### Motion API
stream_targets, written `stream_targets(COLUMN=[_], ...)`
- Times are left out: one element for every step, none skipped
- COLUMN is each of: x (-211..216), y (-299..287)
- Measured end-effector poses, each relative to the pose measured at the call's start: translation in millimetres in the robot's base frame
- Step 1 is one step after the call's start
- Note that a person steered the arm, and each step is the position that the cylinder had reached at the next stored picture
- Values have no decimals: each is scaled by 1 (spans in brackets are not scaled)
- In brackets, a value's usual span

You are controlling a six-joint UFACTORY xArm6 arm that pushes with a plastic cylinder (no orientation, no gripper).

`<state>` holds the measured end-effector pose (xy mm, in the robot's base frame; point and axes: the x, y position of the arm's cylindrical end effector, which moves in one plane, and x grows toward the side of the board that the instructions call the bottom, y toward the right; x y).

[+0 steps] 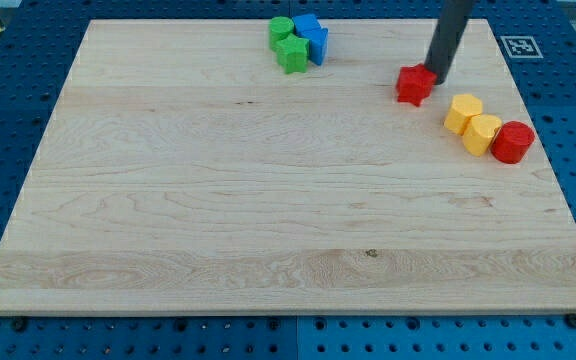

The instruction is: Point at the yellow hexagon

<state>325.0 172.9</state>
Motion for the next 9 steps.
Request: stream_targets(x=[10,23,29,29,29,29,29,29,29], y=[-45,-82,-64,10,17,17,24,32,36])
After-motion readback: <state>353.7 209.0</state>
